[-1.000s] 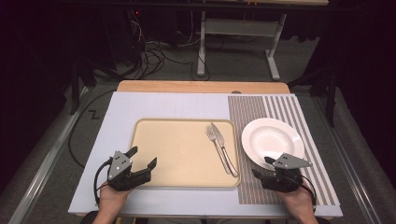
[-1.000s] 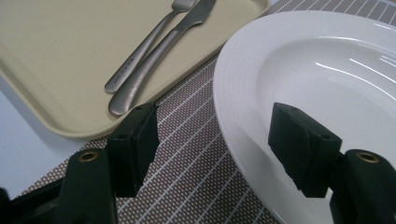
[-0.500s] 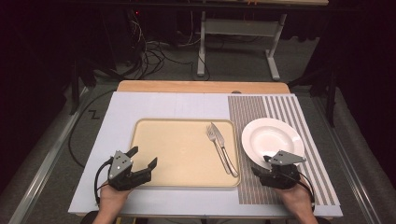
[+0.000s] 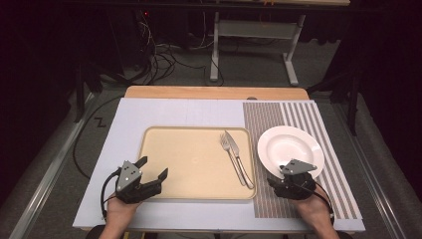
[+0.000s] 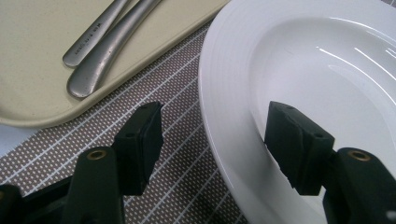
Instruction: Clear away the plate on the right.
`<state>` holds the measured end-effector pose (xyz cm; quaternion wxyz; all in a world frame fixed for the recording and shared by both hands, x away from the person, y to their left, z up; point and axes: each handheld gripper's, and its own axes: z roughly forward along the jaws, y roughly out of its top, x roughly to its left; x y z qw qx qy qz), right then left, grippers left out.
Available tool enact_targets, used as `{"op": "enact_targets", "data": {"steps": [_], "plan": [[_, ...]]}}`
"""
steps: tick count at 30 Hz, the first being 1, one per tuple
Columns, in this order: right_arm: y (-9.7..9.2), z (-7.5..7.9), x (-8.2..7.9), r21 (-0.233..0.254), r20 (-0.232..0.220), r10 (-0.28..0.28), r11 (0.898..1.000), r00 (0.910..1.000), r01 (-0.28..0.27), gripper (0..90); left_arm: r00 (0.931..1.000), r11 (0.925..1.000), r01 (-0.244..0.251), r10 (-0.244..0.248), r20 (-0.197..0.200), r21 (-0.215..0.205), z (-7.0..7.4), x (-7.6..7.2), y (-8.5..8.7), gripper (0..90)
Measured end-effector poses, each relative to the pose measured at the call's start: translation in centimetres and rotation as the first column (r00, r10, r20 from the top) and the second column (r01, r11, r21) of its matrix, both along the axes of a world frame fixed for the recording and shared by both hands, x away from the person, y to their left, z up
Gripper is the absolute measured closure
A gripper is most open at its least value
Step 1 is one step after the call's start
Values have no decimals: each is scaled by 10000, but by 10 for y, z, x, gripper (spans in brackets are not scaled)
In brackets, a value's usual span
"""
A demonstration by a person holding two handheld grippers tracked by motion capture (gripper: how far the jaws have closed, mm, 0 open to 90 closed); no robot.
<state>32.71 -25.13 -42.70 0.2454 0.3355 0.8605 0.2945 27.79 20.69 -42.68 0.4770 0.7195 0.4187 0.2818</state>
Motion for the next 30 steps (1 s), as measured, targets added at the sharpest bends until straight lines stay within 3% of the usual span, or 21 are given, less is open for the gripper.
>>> {"op": "enact_targets", "data": {"steps": [15, 26, 30], "plan": [[6, -1, 4, -740, -9, -315, 9968, 9995, 314, 474, 10000, 10000, -43, 43, 28, 20, 0, -1, 0, 220], [14, -3, 5, -1836, 378, -471, 9816, 9982, 533, 576, 10000, 10000, -62, 62, 33, 41, 0, -1, 0, 220], [14, -3, 6, -1894, 434, -548, 9799, 9975, 621, 598, 10000, 10000, -68, 68, 45, 47, 0, -1, 0, 220]]}}
